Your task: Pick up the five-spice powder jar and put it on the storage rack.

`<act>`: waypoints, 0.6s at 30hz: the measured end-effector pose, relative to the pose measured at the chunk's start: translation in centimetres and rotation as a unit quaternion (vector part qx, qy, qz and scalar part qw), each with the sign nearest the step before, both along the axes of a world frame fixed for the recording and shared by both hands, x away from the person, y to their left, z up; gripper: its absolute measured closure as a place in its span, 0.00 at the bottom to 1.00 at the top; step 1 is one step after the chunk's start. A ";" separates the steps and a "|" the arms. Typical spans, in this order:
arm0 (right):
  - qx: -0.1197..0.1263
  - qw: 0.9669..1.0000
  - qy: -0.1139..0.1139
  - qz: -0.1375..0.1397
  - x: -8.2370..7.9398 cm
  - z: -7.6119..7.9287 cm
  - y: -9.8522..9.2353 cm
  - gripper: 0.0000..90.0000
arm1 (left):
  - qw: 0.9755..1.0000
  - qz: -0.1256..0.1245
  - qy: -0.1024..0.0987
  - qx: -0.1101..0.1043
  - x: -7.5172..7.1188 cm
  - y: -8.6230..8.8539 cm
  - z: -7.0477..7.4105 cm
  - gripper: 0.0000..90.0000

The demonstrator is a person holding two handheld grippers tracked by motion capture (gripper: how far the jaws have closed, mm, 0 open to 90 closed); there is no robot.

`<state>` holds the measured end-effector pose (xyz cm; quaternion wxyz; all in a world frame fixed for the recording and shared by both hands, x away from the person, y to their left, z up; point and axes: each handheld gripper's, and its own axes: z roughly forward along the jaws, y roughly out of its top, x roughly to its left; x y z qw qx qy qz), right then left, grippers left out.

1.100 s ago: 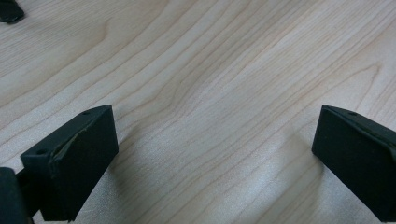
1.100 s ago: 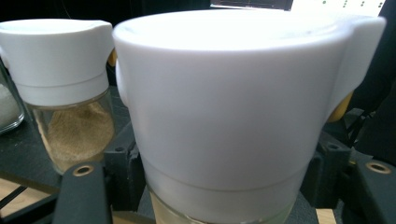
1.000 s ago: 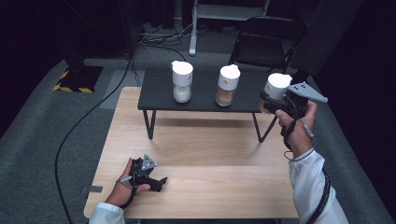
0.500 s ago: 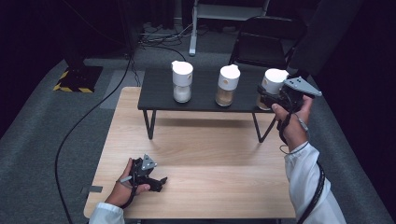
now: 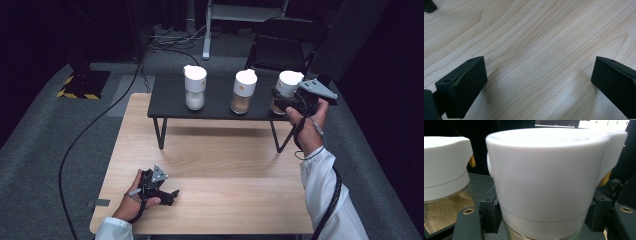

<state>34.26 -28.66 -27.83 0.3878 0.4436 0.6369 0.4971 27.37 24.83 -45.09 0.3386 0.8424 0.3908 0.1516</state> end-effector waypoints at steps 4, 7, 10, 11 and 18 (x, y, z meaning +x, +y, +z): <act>0.001 1.000 0.002 0.001 0.4 0.0 0.1 0.33 | 1.000 0.000 0.000 0.000 0.0 0.0 0.0 0.00; 0.004 1.000 0.004 -0.002 0.7 0.1 0.1 0.33 | 1.000 -0.001 0.000 0.000 0.0 0.0 0.0 0.00; 0.002 1.000 0.003 -0.005 1.0 0.1 0.3 0.33 | 1.000 -0.001 0.000 0.000 0.0 0.0 0.0 0.00; 0.005 1.000 0.003 -0.005 1.2 0.0 0.3 0.33 | 1.000 -0.001 0.000 0.000 0.0 0.0 0.0 0.00; 0.006 1.000 0.004 -0.005 1.8 -0.3 0.8 0.33 | 1.000 -0.002 0.000 0.000 0.0 0.1 0.0 0.00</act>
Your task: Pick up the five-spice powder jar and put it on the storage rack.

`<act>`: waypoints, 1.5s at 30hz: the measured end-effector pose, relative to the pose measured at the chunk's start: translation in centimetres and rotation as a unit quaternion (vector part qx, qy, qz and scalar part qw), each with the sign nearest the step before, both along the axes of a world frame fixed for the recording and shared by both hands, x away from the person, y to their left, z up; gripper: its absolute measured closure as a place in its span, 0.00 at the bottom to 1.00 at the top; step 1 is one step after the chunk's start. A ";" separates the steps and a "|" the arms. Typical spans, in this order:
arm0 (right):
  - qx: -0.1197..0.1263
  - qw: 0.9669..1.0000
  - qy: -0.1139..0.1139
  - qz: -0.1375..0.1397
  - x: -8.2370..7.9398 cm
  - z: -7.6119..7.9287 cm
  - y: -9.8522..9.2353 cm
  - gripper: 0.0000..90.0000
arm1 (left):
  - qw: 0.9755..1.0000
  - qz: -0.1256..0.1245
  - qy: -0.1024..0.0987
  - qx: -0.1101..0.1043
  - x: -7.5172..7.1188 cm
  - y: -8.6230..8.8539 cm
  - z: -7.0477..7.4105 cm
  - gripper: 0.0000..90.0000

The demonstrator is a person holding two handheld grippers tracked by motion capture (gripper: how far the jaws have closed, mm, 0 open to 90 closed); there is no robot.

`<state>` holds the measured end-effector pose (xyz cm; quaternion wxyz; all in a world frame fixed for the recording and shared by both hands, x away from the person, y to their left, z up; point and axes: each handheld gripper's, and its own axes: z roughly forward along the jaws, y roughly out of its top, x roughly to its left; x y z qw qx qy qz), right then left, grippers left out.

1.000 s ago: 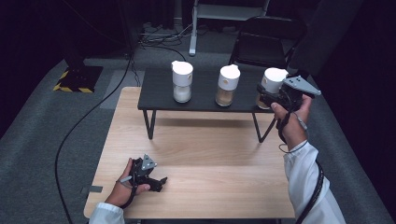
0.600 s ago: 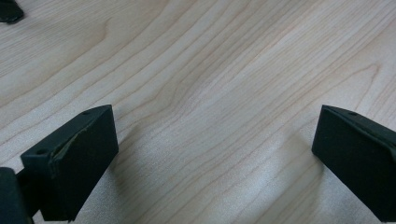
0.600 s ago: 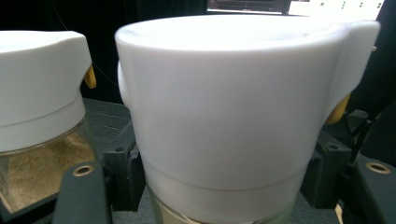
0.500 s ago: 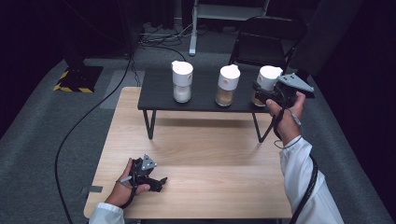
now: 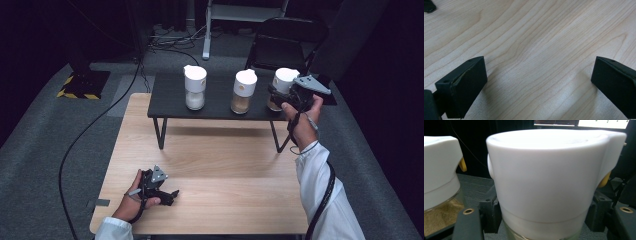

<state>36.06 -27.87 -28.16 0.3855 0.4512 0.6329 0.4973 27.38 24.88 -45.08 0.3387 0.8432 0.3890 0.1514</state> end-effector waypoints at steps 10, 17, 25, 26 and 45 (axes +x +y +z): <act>0.011 1.000 -0.001 -0.010 0.6 -0.6 0.2 0.33 | 1.000 0.000 0.000 0.000 0.0 0.0 0.0 0.00; 0.007 1.000 0.002 -0.013 1.0 -0.9 0.3 0.33 | 1.000 0.000 0.000 0.000 0.0 0.0 0.0 0.00; 0.012 1.000 0.000 -0.011 1.0 -1.1 0.1 0.33 | 1.000 0.000 0.000 0.000 0.0 0.0 0.0 0.00; 0.014 1.000 0.000 -0.012 0.9 -1.1 0.1 0.33 | 1.000 0.000 0.000 0.000 0.0 0.0 0.0 0.00; 0.022 1.000 0.007 -0.003 1.2 -1.3 -0.6 0.25 | 1.000 -0.001 0.000 0.001 0.0 0.0 0.0 0.00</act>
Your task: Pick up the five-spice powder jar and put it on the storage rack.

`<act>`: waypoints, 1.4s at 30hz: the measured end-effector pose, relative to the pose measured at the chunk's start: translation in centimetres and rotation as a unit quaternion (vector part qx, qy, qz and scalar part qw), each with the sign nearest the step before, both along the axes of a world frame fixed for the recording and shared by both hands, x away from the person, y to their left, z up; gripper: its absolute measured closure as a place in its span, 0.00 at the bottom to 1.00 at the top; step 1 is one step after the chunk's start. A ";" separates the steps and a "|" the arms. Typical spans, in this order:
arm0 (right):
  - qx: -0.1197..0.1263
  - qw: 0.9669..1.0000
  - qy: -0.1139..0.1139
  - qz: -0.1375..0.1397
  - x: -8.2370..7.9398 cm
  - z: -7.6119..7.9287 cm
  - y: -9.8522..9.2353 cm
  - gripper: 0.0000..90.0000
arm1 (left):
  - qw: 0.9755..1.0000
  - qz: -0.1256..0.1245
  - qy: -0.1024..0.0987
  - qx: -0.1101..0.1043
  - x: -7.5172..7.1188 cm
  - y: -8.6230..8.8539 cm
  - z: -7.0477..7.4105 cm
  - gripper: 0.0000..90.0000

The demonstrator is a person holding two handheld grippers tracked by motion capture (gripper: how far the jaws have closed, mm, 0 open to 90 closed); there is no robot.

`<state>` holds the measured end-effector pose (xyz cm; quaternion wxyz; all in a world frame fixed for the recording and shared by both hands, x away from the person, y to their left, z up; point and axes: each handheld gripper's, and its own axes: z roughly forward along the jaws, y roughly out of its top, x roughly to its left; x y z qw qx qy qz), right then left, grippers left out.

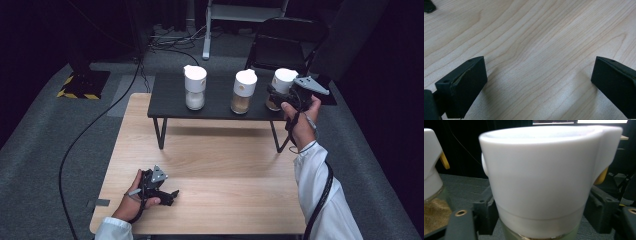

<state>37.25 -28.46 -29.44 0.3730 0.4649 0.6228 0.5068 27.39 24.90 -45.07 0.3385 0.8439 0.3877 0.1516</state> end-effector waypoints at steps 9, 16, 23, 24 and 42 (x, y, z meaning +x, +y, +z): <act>0.001 1.000 0.006 0.002 0.3 -0.2 -0.4 0.18 | 1.000 0.000 0.000 0.000 0.0 0.0 0.0 0.00; -0.007 1.000 0.011 -0.001 0.6 -0.4 -0.2 0.16 | 1.000 0.000 0.000 0.000 0.0 0.0 0.0 0.00; -0.015 1.000 0.015 -0.004 0.8 -0.5 0.0 0.06 | 1.000 -0.001 0.000 0.000 0.0 0.0 0.0 0.00; -0.017 1.000 0.016 -0.004 0.8 -0.5 0.1 0.06 | 1.000 -0.001 0.000 0.000 0.0 0.0 0.0 0.00; -0.049 0.999 0.008 -0.002 -0.6 -0.3 0.5 0.02 | 1.000 -0.001 0.000 0.000 0.0 0.0 0.0 0.00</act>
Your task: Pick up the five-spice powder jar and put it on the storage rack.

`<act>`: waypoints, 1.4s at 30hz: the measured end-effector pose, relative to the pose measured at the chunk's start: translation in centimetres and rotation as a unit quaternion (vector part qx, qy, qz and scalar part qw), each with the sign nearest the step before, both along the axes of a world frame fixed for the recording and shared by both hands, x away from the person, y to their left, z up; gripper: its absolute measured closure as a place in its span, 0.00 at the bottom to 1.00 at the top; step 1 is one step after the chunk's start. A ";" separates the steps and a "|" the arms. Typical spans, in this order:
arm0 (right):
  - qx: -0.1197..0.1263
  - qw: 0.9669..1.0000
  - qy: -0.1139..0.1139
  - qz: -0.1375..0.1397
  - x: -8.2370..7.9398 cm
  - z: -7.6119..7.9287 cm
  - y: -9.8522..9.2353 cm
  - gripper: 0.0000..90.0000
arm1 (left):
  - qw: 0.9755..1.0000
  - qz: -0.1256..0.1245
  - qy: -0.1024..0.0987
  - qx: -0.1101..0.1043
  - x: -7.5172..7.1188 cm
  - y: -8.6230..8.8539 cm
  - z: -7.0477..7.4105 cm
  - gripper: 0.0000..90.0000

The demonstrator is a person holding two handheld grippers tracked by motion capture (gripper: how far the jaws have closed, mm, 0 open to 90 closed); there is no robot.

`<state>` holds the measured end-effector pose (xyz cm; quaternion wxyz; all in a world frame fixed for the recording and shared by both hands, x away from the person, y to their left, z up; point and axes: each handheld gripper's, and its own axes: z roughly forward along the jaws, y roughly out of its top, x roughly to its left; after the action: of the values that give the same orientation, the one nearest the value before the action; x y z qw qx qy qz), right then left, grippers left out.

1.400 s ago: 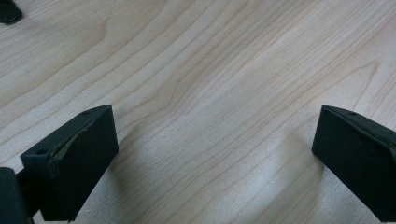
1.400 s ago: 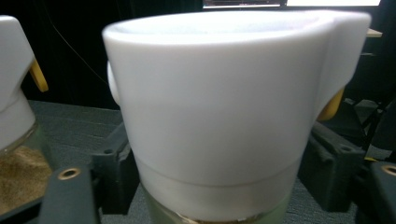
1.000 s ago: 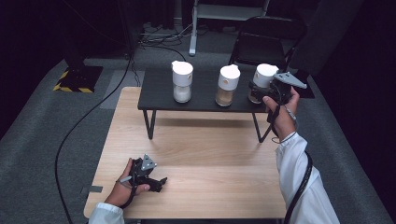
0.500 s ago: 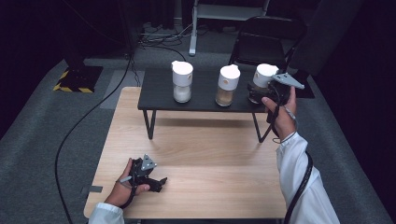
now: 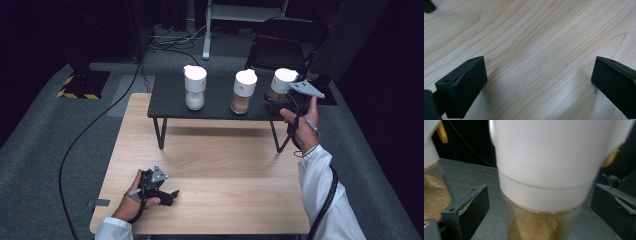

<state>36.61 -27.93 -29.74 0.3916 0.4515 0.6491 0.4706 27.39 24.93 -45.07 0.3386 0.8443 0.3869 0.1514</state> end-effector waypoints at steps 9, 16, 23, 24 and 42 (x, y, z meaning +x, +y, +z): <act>-0.001 1.000 -0.012 -0.002 -1.2 -0.3 -0.8 0.01 | 1.000 0.000 0.000 0.000 0.0 0.0 0.0 0.00; -0.002 0.999 -0.045 -0.001 -2.7 -1.0 -1.5 0.01 | 1.000 0.000 0.000 0.000 0.0 0.0 0.0 0.00; -0.025 0.998 -0.061 0.014 -4.0 -1.8 -1.6 0.01 | 1.000 0.001 0.000 0.000 0.0 0.0 0.0 0.00; -0.026 0.998 -0.063 0.016 -4.2 -1.9 -1.6 0.01 | 1.000 0.001 0.000 0.000 0.0 0.0 0.0 0.00; -0.039 0.994 -0.092 0.044 -7.4 -4.2 -2.9 0.01 | 1.000 0.001 0.000 0.000 0.0 0.0 0.0 0.00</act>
<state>29.22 -30.82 -33.90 0.4457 0.3616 0.6474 0.5015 27.35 24.91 -45.07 0.3383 0.8439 0.3877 0.1517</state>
